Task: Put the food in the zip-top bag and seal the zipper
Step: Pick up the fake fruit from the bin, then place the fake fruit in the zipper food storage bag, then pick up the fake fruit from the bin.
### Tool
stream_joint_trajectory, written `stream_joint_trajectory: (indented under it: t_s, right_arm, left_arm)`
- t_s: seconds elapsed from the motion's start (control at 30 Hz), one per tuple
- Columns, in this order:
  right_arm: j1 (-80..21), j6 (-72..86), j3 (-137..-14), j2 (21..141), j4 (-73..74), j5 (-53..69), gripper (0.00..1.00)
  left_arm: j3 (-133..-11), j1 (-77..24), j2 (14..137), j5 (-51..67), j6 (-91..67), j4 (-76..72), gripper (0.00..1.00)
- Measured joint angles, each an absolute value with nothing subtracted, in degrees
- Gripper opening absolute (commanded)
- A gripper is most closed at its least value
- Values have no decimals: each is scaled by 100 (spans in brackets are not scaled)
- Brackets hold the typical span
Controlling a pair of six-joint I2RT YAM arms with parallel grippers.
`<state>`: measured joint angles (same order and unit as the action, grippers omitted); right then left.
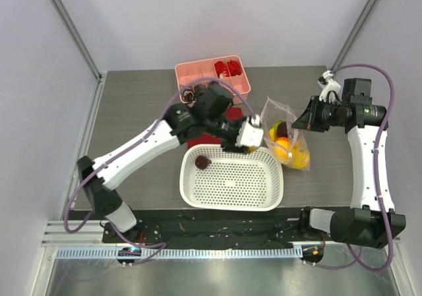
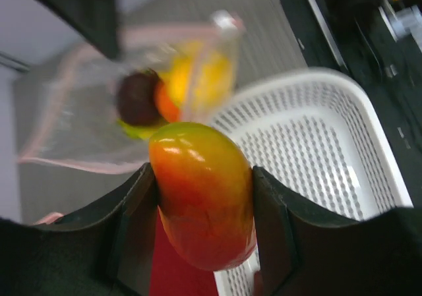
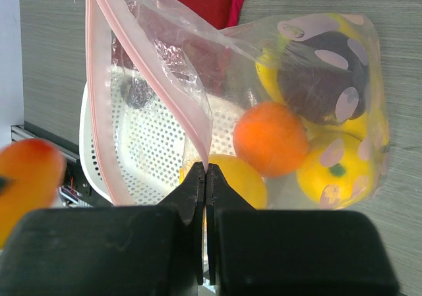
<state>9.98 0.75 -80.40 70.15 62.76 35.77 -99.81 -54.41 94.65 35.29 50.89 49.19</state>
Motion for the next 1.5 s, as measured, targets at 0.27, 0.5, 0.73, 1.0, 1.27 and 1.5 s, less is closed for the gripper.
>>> stream_joint_trajectory:
  t_s: [0.27, 0.5, 0.73, 1.0, 1.27, 1.5]
  right_arm:
    - [998, 75, -8009, 7015, 6274, 3592, 1]
    - [998, 82, -8075, 7015, 6285, 3588, 1]
    - [998, 117, -8350, 7015, 6281, 3579, 1]
    - [1000, 128, -8366, 7015, 6283, 3568, 1]
    - [998, 95, -8366, 7015, 6281, 3568, 1]
    - [1000, 89, -8298, 7011, 6274, 3586, 1]
  left_arm:
    - [-9581, -5352, 9286, 3076, 1629, 840, 30]
    - [-9631, -5408, 10383, 2429, 486, -659, 57]
    - [-9629, -5437, 10770, 2045, 464, -849, 100]
    - [-9155, -5332, 9690, 1798, 670, -301, 100]
    - [-8488, -4530, 7819, 2117, 1734, 2182, 86]
    - [-7365, -4491, 7828, 2471, 3780, 4512, 87]
